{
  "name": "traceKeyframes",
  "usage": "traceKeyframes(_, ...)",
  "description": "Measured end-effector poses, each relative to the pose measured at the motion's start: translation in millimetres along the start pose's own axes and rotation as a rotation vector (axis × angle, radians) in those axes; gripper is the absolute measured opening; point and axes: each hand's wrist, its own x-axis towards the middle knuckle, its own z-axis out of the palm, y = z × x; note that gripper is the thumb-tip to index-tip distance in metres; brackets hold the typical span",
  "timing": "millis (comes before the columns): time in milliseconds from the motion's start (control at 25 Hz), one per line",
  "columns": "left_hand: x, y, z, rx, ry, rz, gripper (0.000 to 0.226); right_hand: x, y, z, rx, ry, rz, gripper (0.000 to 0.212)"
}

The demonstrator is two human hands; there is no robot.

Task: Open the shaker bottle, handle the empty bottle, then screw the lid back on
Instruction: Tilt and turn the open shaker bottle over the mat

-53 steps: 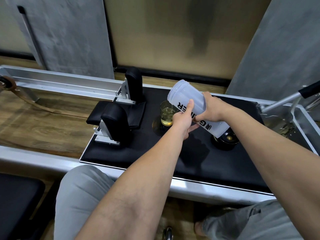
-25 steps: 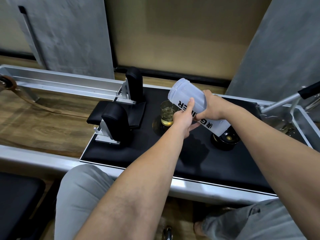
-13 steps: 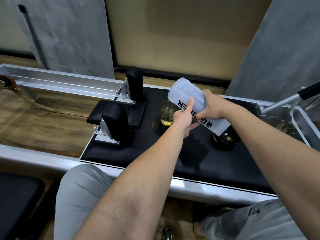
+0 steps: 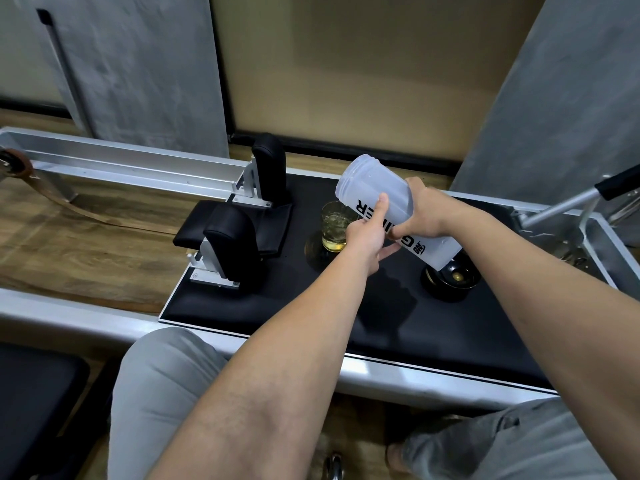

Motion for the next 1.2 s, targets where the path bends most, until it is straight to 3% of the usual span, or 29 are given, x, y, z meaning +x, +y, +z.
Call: traceKeyframes(1200,-2.4,7.5,5.6,-0.031,-0.013,0.003,0.060,6.4,1.0,-7.8,-0.014,0.009,0.014,0.098)
